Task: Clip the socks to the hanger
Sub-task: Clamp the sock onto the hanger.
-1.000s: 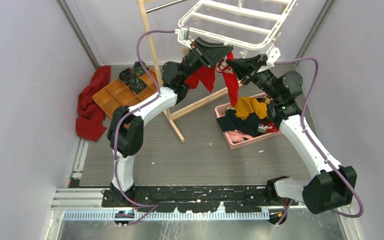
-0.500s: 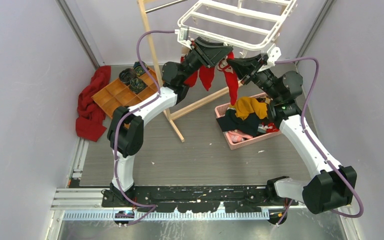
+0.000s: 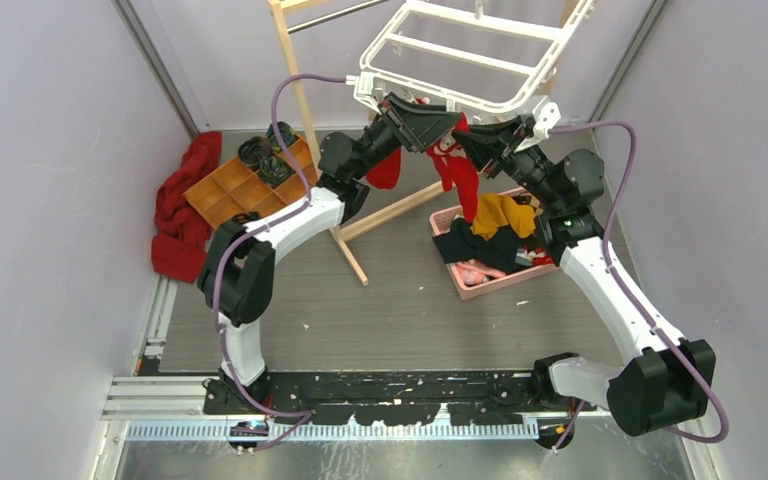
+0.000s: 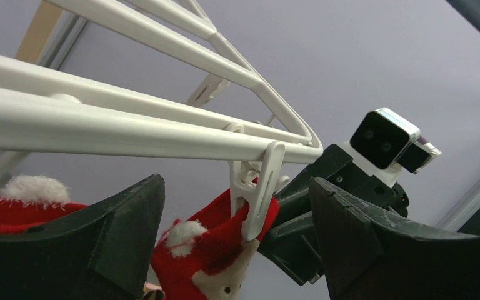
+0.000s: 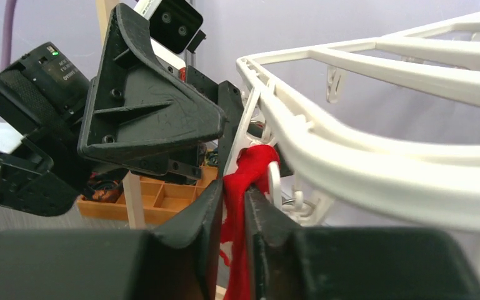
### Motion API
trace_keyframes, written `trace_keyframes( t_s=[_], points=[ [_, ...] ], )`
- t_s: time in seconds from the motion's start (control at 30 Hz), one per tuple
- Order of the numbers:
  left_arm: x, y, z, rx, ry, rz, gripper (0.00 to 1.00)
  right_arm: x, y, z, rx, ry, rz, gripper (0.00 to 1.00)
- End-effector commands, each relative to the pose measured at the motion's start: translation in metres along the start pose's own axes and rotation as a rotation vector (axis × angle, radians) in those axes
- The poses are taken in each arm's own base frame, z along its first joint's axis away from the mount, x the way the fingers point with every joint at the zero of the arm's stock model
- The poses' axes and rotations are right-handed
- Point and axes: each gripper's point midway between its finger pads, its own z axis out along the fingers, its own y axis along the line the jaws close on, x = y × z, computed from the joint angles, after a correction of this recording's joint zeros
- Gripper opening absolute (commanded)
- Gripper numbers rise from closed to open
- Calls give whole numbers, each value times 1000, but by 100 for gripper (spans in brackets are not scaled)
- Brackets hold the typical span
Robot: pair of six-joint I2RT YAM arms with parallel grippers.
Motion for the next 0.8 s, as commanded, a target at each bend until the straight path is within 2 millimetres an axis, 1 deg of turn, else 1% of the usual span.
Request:
trace_keyframes(
  t_s=[0.0,0.03,0.1,0.27,0.33,0.43,0.47,0.57,0.7,0.77],
  points=[
    [-29,-15,-12,-68,-60,95,88,-21,7,-12,9,-40,-29,30],
    [-28,-15,-16,-87,-49,105,90,-19,9,-14,6,-31,-30,35],
    [-25,-15,-23,-126,-25,125,93,-15,13,-19,-3,-10,-24,42],
    [-22,-16,-39,-213,27,171,94,-5,27,-32,-48,46,-14,54],
    [-18,-15,-43,-239,52,170,95,3,33,-38,-63,77,0,59],
    [-12,-12,-50,-283,105,171,100,8,44,-47,-93,114,3,66],
    [-12,-13,-51,-294,114,178,100,9,47,-51,-105,127,4,68],
    [-7,-2,-63,-396,168,190,100,12,55,-61,-123,165,6,73],
    [-2,14,-77,-514,261,234,100,16,56,-69,-97,205,19,74],
    [0,18,-81,-549,300,261,100,18,54,-72,-83,226,27,75]
  ],
)
